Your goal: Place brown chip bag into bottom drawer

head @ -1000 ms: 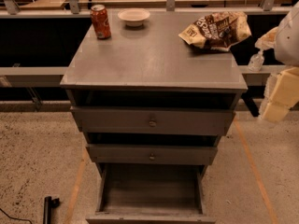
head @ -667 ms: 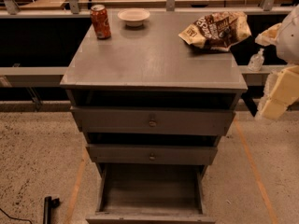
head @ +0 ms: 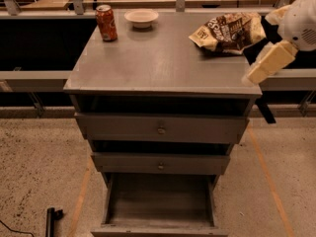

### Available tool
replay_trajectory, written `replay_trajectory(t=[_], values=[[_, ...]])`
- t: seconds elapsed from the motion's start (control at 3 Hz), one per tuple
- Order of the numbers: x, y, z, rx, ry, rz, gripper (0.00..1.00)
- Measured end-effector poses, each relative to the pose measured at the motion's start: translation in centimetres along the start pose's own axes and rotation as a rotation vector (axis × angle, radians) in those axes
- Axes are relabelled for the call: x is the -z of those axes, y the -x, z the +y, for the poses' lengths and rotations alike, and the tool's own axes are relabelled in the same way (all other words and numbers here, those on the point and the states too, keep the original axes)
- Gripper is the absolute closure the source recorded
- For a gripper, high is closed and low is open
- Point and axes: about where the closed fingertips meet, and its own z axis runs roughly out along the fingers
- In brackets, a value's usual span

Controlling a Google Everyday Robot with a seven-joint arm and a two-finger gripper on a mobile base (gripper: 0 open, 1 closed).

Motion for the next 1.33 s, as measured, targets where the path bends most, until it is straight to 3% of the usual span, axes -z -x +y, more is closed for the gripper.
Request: replay_trajectory(t=[0.33,0.67,1.0,1.33], values=[[-4.4,-0.5,-6.0,-0.129,-0.064,-0.131,0.0],[-10.3,-2.8,-12.0,-0.303,-0.116,-0.186,0.0],[-10.3,-2.7,-12.0,-0.302,-0.116,-0.186,0.0],[-11.6,-2.8,-13.0,-0.343,-0.172,-0.228,0.0]])
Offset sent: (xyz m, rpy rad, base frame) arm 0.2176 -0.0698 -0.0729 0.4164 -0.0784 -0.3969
